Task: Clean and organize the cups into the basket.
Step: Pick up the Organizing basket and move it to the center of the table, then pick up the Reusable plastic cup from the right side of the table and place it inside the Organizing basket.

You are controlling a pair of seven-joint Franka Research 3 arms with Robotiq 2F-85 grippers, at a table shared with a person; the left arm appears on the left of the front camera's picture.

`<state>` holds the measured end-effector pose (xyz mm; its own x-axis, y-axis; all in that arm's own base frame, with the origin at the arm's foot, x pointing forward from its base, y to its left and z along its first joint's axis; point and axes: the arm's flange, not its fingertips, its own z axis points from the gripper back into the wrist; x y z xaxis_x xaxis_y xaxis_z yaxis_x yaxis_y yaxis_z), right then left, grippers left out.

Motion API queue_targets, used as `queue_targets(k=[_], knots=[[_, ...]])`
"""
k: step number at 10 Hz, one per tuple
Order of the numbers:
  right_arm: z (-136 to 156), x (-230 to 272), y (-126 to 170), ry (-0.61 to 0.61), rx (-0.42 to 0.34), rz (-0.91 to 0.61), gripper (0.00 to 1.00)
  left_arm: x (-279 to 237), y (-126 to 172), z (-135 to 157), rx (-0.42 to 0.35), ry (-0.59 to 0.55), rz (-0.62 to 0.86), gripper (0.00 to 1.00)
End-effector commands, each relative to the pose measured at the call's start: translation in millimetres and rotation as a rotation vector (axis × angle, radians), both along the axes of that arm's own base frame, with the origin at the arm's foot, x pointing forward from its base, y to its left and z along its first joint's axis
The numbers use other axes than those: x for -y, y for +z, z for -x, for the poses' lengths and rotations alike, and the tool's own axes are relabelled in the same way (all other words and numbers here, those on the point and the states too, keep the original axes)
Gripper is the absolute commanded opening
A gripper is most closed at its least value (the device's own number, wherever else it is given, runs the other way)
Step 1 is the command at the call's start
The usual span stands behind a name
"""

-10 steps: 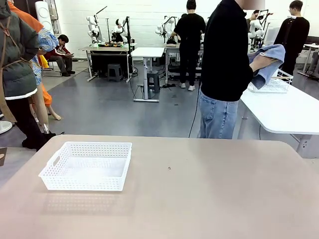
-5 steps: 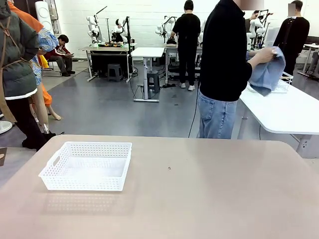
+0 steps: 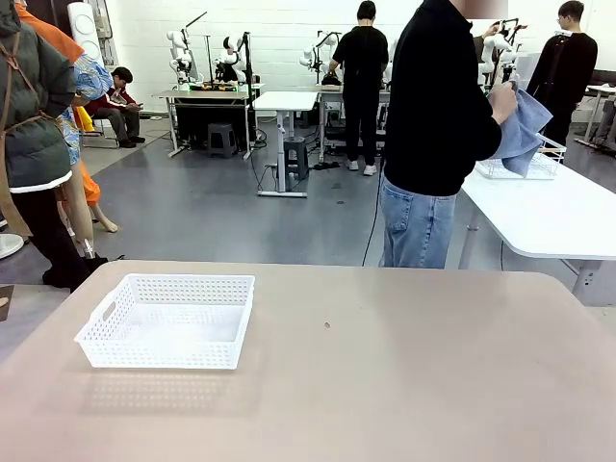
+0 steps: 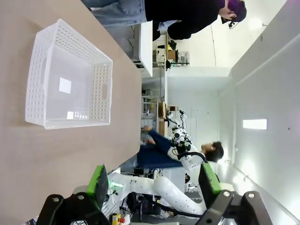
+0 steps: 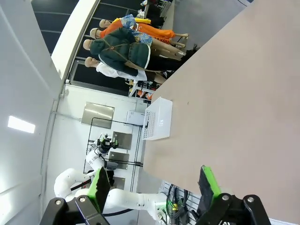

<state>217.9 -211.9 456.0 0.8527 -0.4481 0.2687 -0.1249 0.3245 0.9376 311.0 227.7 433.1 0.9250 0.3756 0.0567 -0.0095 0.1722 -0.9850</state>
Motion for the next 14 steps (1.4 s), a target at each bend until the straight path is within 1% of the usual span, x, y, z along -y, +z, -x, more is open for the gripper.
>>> queue_targets(k=[1,14], knots=[[0.4,-0.2,1.0,0.002,0.004,-0.005,1.00,-1.7,3.2,0.5,0.010,0.011,0.001,1.00],[0.4,-0.2,1.0,0.002,0.004,-0.005,1.00,-1.7,3.2,0.5,0.010,0.011,0.001,1.00]])
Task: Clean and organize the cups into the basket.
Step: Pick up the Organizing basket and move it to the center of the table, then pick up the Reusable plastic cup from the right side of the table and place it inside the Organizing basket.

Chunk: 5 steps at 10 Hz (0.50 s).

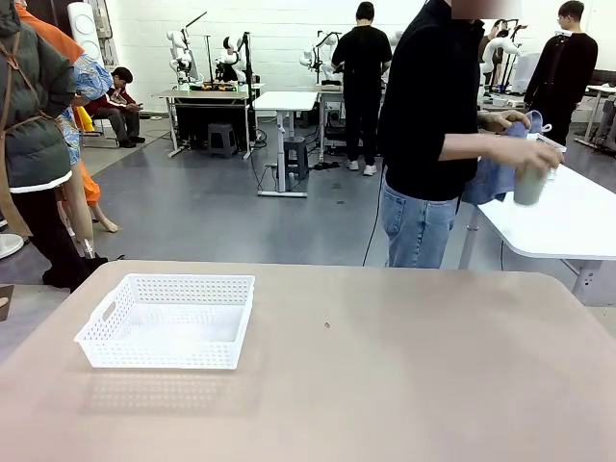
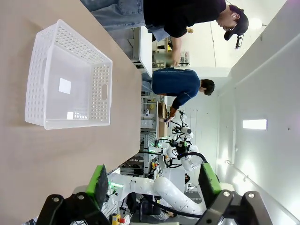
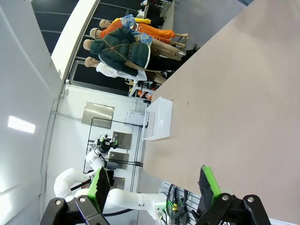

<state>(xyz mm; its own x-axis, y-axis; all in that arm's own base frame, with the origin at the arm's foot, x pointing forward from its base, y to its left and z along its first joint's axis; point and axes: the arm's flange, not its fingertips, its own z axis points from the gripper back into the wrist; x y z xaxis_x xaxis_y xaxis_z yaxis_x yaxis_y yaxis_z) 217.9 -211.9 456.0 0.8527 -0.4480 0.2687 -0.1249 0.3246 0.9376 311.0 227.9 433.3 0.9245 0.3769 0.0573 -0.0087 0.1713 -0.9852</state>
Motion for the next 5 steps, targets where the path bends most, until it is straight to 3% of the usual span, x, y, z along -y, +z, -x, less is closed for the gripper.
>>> queue_targets(k=[1,5], knots=[[0.4,-0.2,1.0,0.002,0.004,-0.005,1.00,-1.5,3.0,0.5,0.009,0.010,0.000,1.00],[0.4,-0.2,1.0,0.002,0.004,-0.005,1.00,-1.5,3.0,0.5,0.009,0.010,0.000,1.00]])
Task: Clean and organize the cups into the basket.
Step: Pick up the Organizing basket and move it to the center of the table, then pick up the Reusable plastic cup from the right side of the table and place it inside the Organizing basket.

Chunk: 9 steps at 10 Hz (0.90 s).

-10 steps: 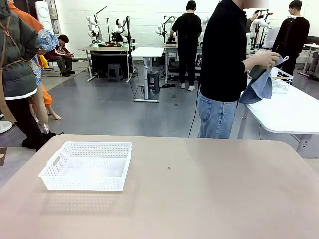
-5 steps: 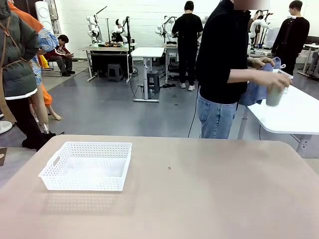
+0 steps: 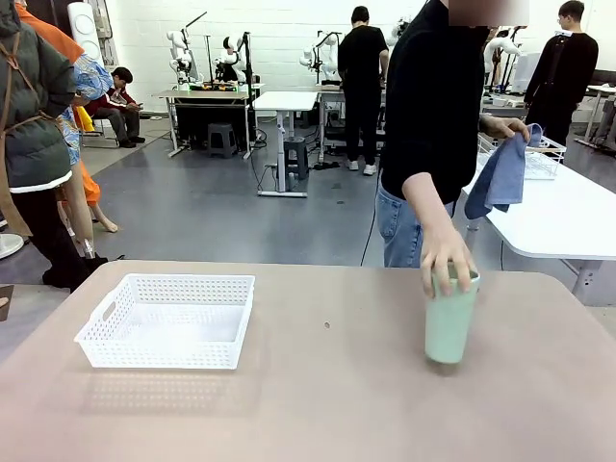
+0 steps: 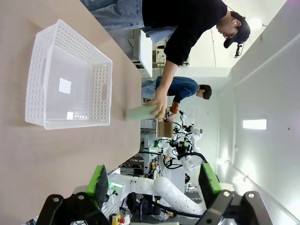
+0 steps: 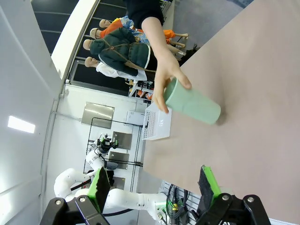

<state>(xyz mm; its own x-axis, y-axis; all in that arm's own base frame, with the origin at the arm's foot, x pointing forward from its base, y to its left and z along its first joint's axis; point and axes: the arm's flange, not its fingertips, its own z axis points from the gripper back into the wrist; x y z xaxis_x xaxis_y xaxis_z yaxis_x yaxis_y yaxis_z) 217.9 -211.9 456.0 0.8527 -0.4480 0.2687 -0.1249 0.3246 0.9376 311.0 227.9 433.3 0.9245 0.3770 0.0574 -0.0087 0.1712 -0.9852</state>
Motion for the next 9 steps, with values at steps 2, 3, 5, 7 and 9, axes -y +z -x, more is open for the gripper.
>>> queue_targets(k=[2,3,5,7,9], knots=[[0.4,-0.2,1.0,0.002,0.005,-0.005,1.00,-1.5,3.0,0.5,0.009,0.010,0.000,1.00],[0.4,-0.2,1.0,0.002,0.005,-0.005,1.00,-1.5,3.0,0.5,0.009,0.010,0.000,1.00],[0.4,-0.2,1.0,0.002,0.005,-0.005,1.00,-1.5,3.0,0.5,0.009,0.010,0.000,1.00],[0.0,0.0,0.0,0.000,0.000,0.000,1.00,0.0,0.0,0.0,0.000,0.000,0.000,1.00],[-12.3,-11.6,4.1,0.176,0.264,0.187,1.00,19.2,23.3,-20.4,-0.004,-0.038,-0.320,1.00]])
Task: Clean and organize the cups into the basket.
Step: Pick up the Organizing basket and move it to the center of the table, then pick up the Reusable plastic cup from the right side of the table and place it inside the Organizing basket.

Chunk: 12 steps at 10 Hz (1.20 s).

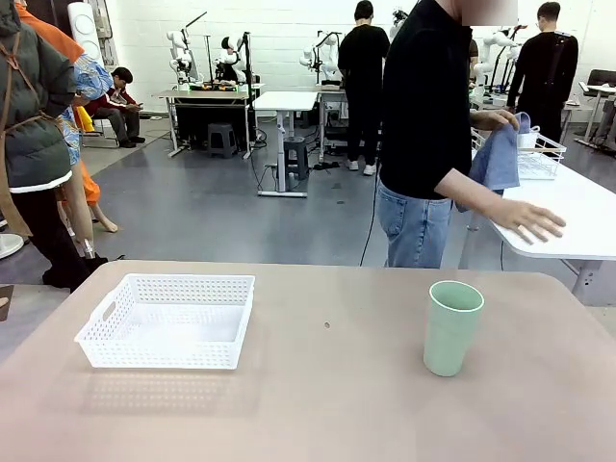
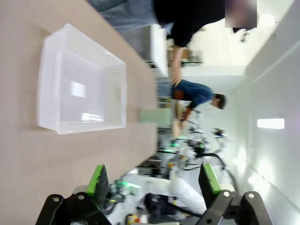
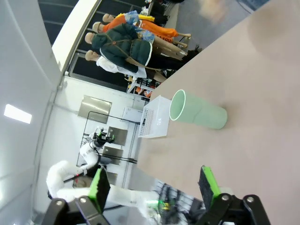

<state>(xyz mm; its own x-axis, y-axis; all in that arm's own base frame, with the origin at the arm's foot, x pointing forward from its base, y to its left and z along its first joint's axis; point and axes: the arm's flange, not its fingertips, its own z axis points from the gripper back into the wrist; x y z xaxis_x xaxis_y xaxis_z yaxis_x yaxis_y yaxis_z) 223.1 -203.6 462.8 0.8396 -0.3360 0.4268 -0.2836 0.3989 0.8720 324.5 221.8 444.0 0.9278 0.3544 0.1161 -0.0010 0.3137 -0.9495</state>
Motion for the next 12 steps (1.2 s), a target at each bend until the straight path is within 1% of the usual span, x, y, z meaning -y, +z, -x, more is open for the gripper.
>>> queue_targets(k=[1,2,3,4,5,6,7,9,10,11,12], knots=[[-14.0,-13.1,-5.1,0.151,0.209,0.183,1.00,21.2,24.3,-13.9,-0.005,-0.033,-0.291,1.00],[-24.2,-23.4,-8.2,0.247,0.309,0.264,1.00,30.5,34.3,-22.2,-0.020,-0.049,-0.411,1.00],[-34.0,-31.4,-12.9,0.361,0.367,0.350,1.00,39.5,37.6,-30.2,-0.032,-0.057,-0.544,1.00],[-41.9,-40.4,-19.7,0.453,0.390,0.415,1.00,48.5,35.1,-41.2,-0.045,-0.038,-0.658,1.00],[-47.1,-49.5,-26.7,0.516,0.381,0.450,1.00,59.5,28.8,-49.0,-0.055,-0.037,-0.740,1.00],[-49.6,-57.7,-32.0,0.542,0.366,0.480,1.00,72.5,18.5,-56.7,-0.069,-0.033,-0.832,1.00],[-49.7,-64.7,-34.9,0.555,0.358,0.486,1.00,90.9,5.0,-63.5,-0.069,-0.035,-0.921,1.00],[-45.8,-63.8,-35.7,0.544,0.354,0.462,1.00,124.0,-22.0,-72.5,-0.036,-0.014,-1.091,1.00],[-51.2,-64.9,-28.9,0.551,0.361,0.466,1.00,140.4,-29.9,-74.1,-0.022,-0.003,-1.122,1.00],[-51.2,-64.9,-28.9,0.551,0.361,0.466,1.00,163.7,-33.5,-71.3,-0.015,0.005,-1.138,1.00],[-51.2,-64.9,-28.9,0.551,0.361,0.466,1.00,176.4,-39.4,-70.3,-0.021,-0.003,-1.153,1.00]])
